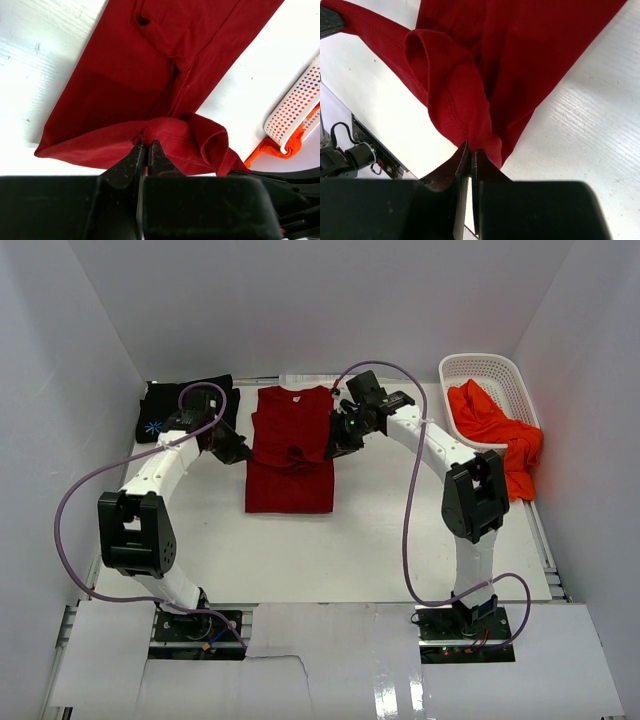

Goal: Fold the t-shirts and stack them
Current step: Fold the folded rectangular tshirt in 1/3 of the way

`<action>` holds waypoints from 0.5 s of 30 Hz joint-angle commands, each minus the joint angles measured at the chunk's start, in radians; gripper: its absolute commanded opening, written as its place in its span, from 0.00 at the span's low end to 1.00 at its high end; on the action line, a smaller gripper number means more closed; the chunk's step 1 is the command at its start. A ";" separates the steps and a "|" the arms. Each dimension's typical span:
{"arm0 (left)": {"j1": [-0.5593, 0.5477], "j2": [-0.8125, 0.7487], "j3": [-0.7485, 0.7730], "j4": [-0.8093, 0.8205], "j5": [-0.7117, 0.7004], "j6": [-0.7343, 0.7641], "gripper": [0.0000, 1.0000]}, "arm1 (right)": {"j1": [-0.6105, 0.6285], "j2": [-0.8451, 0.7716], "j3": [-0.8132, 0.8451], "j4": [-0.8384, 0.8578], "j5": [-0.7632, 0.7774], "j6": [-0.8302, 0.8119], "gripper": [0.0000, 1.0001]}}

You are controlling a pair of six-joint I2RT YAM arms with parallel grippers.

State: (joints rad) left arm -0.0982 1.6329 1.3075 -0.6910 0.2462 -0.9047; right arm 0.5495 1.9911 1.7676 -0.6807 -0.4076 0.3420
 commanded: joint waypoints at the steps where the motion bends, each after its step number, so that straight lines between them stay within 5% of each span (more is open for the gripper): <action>1: 0.011 0.004 0.056 0.025 -0.015 0.013 0.00 | -0.010 0.014 0.062 -0.023 -0.017 -0.026 0.08; 15: 0.020 0.093 0.122 0.050 -0.013 0.013 0.00 | -0.040 0.106 0.151 -0.029 -0.030 -0.052 0.08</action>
State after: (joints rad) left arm -0.0860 1.7287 1.3830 -0.6682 0.2455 -0.9020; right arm 0.5209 2.0846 1.8633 -0.7048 -0.4221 0.3119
